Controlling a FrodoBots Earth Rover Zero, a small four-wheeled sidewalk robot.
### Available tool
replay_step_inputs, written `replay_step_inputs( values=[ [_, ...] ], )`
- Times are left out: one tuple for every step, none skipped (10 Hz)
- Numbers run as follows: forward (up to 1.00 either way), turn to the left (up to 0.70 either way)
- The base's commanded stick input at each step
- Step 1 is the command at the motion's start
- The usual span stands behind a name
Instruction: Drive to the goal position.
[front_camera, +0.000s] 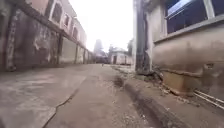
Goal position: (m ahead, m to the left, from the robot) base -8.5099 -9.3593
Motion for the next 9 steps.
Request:
replay_step_inputs(
  values=[
    [0.0,0.0],
    [0.0,0.0],
    [0.0,0.0],
    [0.0,0.0],
    [0.0,0.54],
    [0.0,0.69],
    [0.0,0.7],
    [0.0,0.7],
    [0.0,0.7]
  ],
)
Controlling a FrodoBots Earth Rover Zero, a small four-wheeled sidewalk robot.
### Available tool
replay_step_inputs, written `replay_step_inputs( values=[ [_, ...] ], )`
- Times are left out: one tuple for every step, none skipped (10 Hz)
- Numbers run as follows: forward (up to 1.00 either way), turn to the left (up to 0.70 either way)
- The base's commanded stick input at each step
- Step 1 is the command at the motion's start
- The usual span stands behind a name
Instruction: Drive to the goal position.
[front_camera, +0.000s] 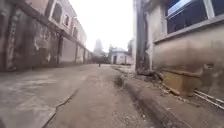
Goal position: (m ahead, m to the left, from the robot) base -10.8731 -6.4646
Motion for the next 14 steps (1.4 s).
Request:
replay_step_inputs(
  values=[
    [0.0,0.7],
    [0.0,0.7],
    [0.0,0.7],
    [0.0,0.7],
    [0.0,0.7],
    [0.0,0.7],
    [0.0,0.7],
    [0.0,0.7],
    [0.0,0.7],
    [0.0,0.7],
    [0.0,0.7],
    [0.0,0.7],
    [0.0,0.7],
    [0.0,0.7]
  ],
)
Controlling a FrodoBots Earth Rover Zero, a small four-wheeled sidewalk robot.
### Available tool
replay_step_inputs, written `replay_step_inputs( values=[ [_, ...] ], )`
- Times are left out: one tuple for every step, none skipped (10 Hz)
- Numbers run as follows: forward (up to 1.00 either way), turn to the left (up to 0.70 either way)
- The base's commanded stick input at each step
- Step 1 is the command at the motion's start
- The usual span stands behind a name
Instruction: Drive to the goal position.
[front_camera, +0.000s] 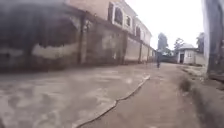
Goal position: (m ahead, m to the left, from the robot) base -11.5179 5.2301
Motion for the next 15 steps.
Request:
replay_step_inputs(
  values=[
    [0.0,0.7],
    [0.0,0.7],
    [0.0,0.7],
    [0.0,0.7],
    [0.0,0.7],
    [0.0,0.7],
    [0.0,0.7],
    [0.0,0.7],
    [0.0,0.7],
    [0.0,0.7],
    [0.0,0.7],
    [0.0,0.7],
    [0.0,0.63],
    [0.0,0.41],
    [0.0,0.0]
  ],
)
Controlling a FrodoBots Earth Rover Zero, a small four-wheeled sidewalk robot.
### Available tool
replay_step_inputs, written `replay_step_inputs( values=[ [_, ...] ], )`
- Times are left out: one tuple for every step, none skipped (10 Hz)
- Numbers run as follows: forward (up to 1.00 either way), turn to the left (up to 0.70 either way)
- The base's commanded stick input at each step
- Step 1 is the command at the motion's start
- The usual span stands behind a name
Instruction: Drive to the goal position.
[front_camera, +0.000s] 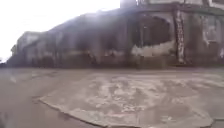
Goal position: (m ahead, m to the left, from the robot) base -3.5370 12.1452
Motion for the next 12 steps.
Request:
replay_step_inputs(
  values=[
    [0.1,0.0],
    [0.33,0.0],
    [0.62,0.0],
    [0.7,0.0],
    [0.7,0.0],
    [0.7,0.0],
    [0.7,0.0],
    [0.7,0.0],
    [0.7,0.02],
    [0.7,0.02],
    [0.7,0.01],
    [0.7,0.0]
  ],
)
